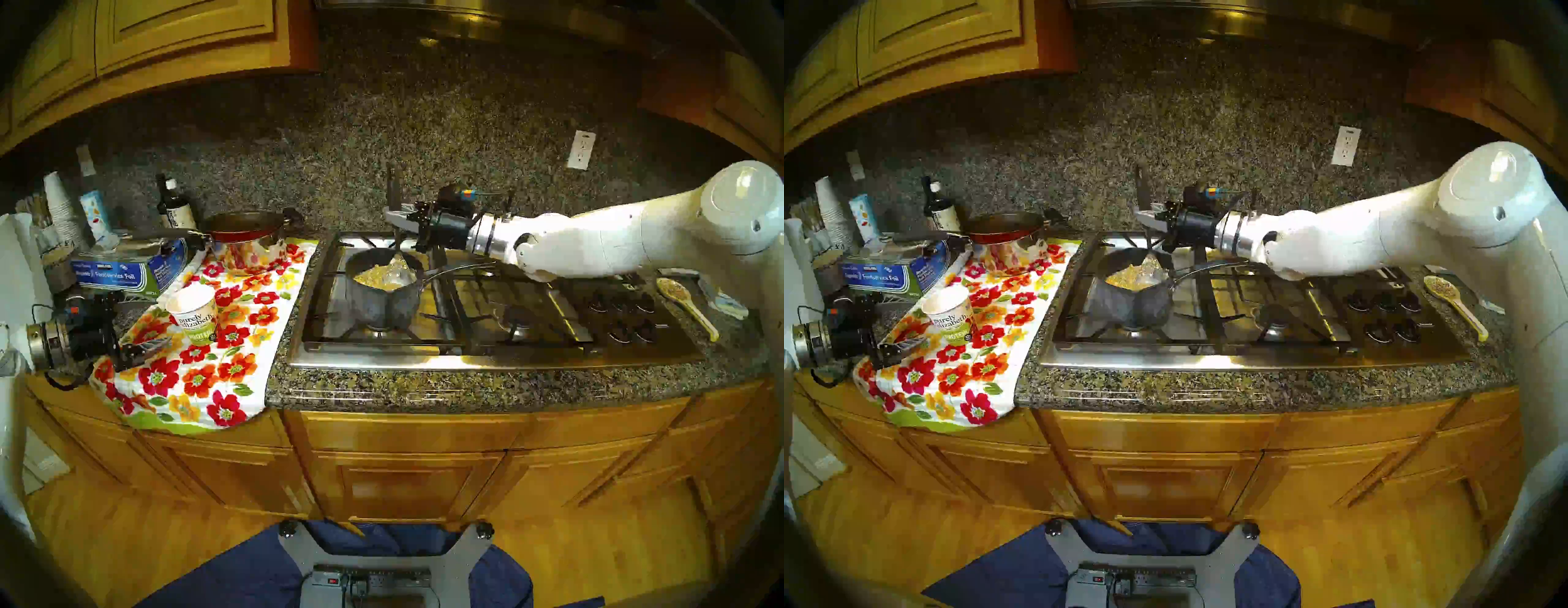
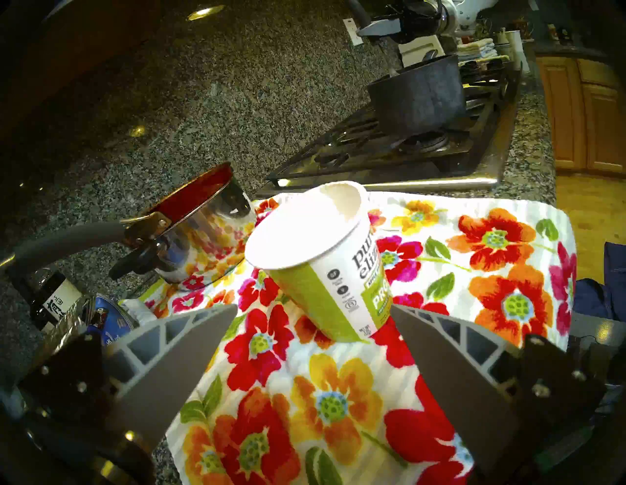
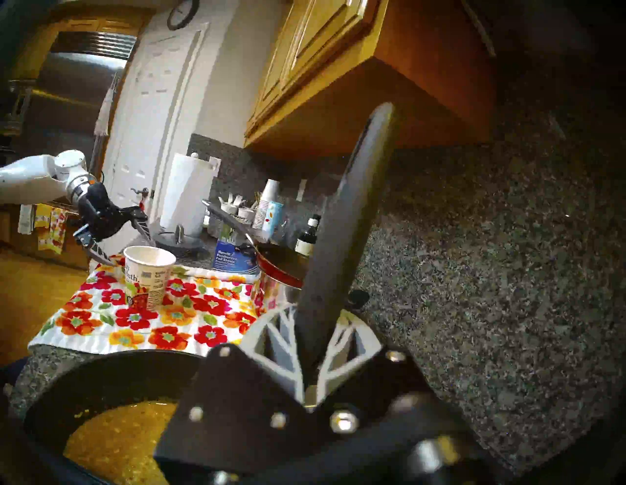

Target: Pour oats into pot and stir with a spoon

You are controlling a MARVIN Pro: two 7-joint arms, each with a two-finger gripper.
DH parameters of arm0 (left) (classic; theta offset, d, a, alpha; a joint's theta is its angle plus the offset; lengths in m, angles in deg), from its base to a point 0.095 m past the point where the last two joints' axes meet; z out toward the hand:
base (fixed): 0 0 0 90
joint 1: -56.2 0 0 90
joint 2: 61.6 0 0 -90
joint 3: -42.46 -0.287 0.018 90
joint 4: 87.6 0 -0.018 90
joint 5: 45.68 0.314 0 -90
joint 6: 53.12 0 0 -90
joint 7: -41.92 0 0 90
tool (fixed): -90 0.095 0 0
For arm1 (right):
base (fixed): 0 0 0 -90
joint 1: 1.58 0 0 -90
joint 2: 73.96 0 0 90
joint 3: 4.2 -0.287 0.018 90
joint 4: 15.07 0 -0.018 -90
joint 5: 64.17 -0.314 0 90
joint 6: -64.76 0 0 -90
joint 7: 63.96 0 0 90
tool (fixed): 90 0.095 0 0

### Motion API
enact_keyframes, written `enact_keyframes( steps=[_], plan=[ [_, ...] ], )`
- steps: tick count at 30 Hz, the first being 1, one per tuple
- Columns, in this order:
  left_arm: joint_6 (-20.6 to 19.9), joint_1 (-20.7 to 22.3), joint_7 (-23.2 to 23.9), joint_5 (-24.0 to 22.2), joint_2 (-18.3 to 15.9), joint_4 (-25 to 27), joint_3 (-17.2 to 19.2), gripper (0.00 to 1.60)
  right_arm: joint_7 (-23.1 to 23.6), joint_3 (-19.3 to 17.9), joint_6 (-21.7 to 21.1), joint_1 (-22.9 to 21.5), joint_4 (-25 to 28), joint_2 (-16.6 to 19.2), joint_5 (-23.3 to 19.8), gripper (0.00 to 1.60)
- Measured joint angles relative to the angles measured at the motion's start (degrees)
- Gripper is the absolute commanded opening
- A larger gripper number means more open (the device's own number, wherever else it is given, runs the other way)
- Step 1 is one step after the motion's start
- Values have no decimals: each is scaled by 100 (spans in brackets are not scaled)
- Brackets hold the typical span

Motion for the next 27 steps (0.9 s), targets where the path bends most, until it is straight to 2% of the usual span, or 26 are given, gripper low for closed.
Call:
enact_keyframes(
  steps=[10,20,27],
  plan=[
    [0,0,0,0,0,0,0,160,55,-157,-15,57,45,-122,-87,0],
    [0,-1,0,0,0,0,0,160,185,-171,-111,-48,565,89,-208,0],
    [0,-1,0,0,0,1,0,160,223,-156,-282,-65,587,163,-285,0]
  ],
)
